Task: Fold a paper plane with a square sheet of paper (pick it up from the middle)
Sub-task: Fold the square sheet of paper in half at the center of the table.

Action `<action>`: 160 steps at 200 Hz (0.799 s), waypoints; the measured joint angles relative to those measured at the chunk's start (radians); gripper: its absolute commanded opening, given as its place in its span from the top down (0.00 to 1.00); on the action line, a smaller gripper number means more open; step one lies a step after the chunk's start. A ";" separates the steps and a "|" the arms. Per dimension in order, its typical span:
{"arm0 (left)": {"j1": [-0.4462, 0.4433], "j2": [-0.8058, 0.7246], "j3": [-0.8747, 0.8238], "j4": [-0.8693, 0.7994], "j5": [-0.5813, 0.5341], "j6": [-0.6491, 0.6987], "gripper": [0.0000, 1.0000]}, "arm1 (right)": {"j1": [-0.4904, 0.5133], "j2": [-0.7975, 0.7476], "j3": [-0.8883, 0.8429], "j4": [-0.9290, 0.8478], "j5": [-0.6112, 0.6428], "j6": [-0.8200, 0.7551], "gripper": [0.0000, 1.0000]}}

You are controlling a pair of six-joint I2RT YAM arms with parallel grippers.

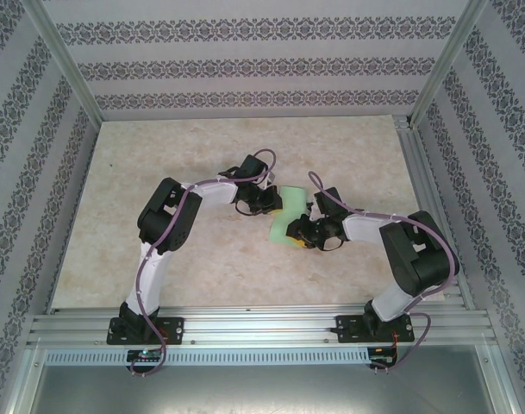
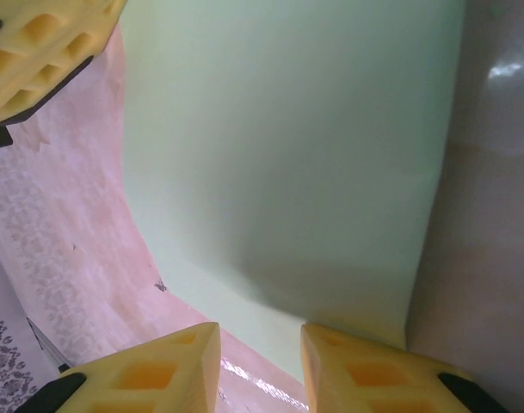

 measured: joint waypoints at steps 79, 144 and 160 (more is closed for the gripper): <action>0.000 0.000 0.000 -0.001 0.000 0.000 0.91 | 0.002 -0.083 0.000 -0.058 0.014 0.003 0.66; 0.000 0.001 0.002 -0.003 0.000 0.003 0.90 | 0.000 -0.024 -0.020 -0.010 -0.001 0.013 0.67; 0.000 0.001 0.003 -0.003 0.000 0.003 0.91 | 0.000 -0.028 -0.020 -0.011 -0.003 0.013 0.67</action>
